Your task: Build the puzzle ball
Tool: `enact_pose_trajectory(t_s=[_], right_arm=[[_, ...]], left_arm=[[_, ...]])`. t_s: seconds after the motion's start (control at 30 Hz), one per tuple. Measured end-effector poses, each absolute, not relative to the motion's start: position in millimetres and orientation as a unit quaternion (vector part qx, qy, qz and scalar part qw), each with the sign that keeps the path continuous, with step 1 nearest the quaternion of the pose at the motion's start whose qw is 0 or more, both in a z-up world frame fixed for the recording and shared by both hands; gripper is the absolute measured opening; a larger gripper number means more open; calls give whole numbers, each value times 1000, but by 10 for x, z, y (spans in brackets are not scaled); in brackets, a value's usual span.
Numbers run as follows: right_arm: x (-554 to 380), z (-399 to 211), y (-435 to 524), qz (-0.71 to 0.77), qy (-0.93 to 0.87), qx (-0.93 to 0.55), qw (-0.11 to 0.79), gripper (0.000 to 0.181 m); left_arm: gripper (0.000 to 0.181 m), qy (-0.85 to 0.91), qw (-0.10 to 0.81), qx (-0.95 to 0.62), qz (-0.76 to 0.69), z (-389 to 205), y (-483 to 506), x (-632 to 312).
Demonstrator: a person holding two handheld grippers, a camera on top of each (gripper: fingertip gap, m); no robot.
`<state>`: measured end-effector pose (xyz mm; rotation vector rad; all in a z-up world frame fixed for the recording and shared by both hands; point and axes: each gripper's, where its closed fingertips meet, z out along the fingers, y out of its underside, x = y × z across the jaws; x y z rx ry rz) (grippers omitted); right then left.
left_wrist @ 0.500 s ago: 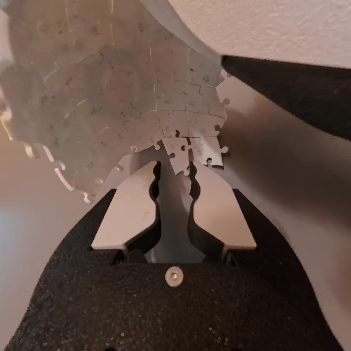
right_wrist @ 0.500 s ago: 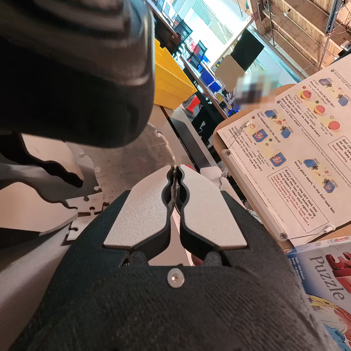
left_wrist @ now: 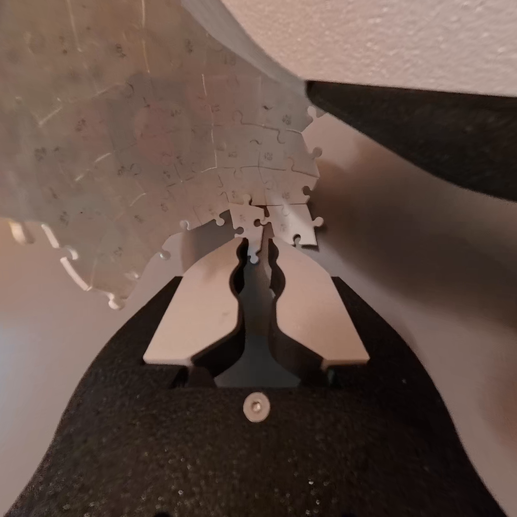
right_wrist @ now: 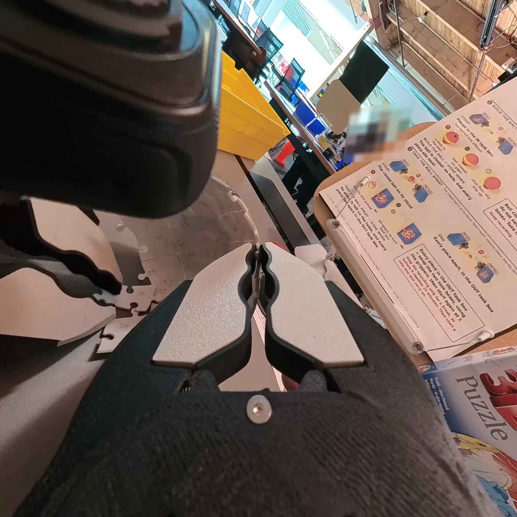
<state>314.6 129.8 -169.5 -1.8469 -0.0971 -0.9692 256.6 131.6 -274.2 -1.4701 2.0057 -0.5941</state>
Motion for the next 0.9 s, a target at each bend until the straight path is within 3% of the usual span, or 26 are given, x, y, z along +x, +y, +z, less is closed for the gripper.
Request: enact_pose_trajectory(t_s=[0.17, 0.3, 0.43, 0.9], right_arm=[[3149, -1697, 1295, -402, -40, -765, 502, 3], [3149, -1697, 1295, -402, -40, -764, 503, 3], [3150, -1698, 1293, -402, -40, -764, 503, 3], [3156, -1699, 1287, -399, -37, -764, 505, 3]], left_arm=[[14, 738, 319, -547, -232, -2605, 1402, 2572], [12, 758, 371, -513, -155, -2624, 1583, 2587], [0, 780, 401, -465, -121, -2656, 1580, 2632], [0, 789, 330, -489, -173, -2745, 1475, 2643]])
